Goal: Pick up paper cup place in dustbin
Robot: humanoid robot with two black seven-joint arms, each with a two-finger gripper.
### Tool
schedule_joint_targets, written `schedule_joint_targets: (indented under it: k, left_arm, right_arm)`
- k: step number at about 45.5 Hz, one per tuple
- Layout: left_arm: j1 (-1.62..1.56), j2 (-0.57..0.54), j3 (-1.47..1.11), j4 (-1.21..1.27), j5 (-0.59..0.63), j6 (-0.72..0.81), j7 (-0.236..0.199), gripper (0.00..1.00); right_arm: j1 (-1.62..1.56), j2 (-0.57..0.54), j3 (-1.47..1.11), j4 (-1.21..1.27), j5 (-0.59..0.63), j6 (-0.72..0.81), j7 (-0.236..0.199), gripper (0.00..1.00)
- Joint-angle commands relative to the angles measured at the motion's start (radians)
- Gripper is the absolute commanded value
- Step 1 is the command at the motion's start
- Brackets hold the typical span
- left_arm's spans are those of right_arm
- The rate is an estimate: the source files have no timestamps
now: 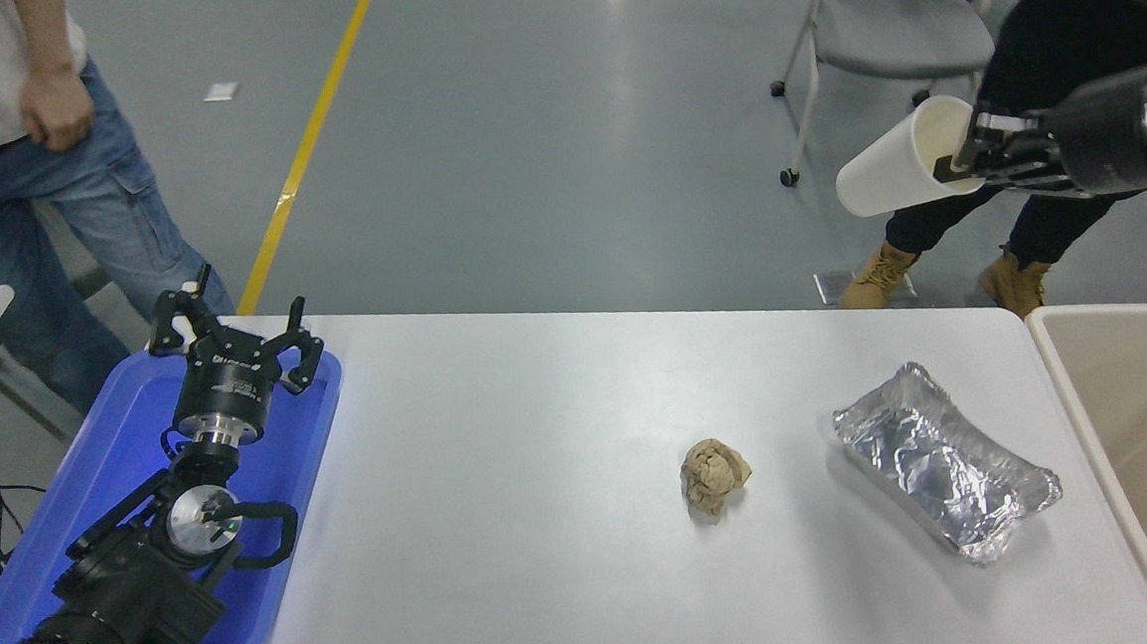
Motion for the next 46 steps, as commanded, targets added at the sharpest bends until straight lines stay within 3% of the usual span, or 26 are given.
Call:
schedule_joint_targets:
  k: [1, 11, 19, 27, 36, 46]
  left_arm:
    - [0.0, 0.0, 0.0, 0.0, -0.001, 0.0, 0.0, 1.0]
    - [0.0, 0.0, 0.0, 0.0, 0.001, 0.0, 0.0, 1.0]
    - [0.0, 0.0, 0.0, 0.0, 0.001, 0.0, 0.0, 1.0]
    - [0.0, 0.0, 0.0, 0.0, -0.001, 0.0, 0.0, 1.0]
    - [0.0, 0.0, 0.0, 0.0, 0.001, 0.0, 0.0, 1.0]
    - [0.0, 0.0, 0.0, 0.0, -0.001, 0.0, 0.0, 1.0]
  right_arm:
    - [-0.339, -0.024, 0.04, -0.365, 0.201, -0.1, -0.008, 0.0]
    - [-0.563, -0.021, 0.08, -0.525, 0.245, -0.255, -0.06, 0.0]
    - [-0.727, -0.021, 0.175, -0.568, 0.245, -0.359, -0.163, 0.0]
    - [-0.859, -0.017, 0.227, -0.629, 0.245, -0.425, -0.175, 0.0]
    - [-0.996, -0.016, 0.341, -0.645, 0.245, -0.523, -0.232, 0.0]
    - [-1.108, 0.021, 0.43, -0.646, 0.245, -0.589, -0.238, 0.0]
